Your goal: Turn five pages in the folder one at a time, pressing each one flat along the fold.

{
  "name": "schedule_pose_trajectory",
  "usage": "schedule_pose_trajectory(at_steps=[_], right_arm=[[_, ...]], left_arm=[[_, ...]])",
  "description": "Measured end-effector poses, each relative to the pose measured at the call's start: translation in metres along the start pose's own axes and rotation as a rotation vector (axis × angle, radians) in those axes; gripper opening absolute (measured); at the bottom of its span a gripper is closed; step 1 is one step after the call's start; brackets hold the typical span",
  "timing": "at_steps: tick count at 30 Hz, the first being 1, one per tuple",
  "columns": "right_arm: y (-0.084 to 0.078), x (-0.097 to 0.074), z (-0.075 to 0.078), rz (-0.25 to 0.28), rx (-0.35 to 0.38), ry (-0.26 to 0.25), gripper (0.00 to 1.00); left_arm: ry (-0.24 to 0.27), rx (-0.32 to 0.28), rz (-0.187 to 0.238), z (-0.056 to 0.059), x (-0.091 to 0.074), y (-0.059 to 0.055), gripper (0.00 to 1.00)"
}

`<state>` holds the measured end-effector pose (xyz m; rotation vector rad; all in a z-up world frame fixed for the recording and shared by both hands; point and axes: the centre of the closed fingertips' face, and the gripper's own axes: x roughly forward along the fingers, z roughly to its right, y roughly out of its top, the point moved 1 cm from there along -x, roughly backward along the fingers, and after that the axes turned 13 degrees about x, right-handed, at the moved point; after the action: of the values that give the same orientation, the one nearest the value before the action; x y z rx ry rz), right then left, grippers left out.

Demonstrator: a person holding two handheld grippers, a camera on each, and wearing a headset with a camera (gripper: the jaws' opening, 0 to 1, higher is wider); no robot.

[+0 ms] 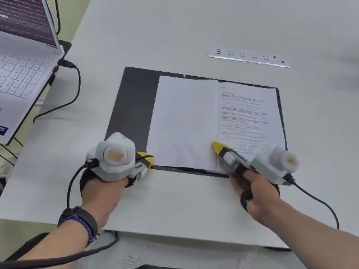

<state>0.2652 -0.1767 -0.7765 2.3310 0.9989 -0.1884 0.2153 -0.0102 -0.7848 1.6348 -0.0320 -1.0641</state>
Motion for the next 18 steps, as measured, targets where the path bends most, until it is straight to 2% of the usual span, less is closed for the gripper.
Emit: schedule_pose_trajectory(at_steps=[14, 18], right_arm=[[-0.019, -0.017, -0.001, -0.007, 0.018, 0.003, 0.0], [-0.024, -0.021, -0.002, -0.016, 0.018, 0.004, 0.0]], left_arm=[[-0.003, -0.002, 0.003, 0.001, -0.001, 0.001, 0.0], [-0.002, -0.017, 0.015, 0.001, -0.001, 0.001, 0.0]])
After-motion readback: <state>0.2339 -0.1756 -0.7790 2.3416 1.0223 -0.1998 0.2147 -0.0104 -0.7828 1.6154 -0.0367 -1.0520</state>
